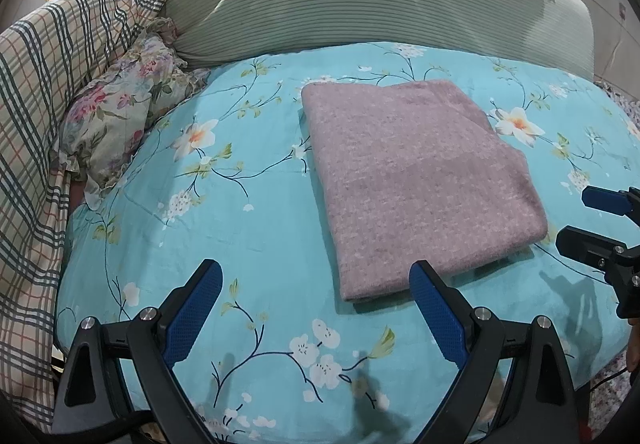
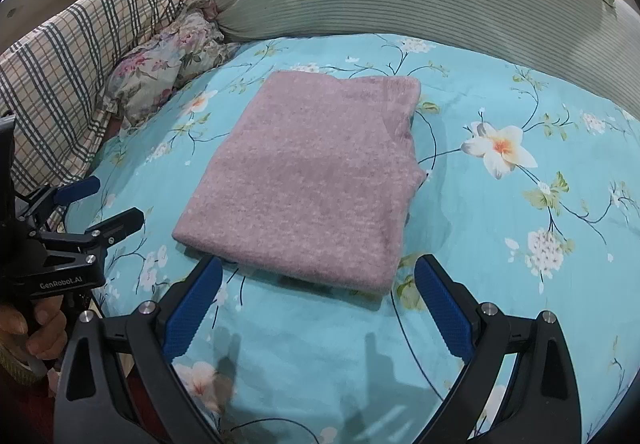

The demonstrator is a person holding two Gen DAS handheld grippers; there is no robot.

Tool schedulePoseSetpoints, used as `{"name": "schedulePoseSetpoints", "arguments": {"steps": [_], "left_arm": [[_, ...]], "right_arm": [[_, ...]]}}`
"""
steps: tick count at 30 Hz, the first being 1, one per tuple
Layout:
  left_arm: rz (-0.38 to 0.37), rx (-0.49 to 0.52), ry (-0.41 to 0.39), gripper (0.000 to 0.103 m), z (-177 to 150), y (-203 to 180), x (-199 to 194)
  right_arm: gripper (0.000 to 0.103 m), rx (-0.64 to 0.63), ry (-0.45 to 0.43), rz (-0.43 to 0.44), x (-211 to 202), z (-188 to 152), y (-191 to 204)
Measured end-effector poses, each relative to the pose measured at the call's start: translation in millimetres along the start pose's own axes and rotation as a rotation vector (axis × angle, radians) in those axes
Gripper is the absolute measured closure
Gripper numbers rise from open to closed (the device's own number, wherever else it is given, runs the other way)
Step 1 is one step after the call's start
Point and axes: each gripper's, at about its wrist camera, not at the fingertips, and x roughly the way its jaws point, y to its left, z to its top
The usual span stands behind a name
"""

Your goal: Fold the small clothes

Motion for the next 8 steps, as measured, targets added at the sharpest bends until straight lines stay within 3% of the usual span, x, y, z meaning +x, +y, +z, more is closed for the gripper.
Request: {"name": "schedulePoseSetpoints", "arguments": {"steps": [8], "left_arm": [[-0.022, -0.02, 0.007, 0.008, 9.8, 5.0, 9.0]], "right_arm": [[0.006, 0.026, 0.004, 0.02, 12.1, 10.2, -8.9]]}}
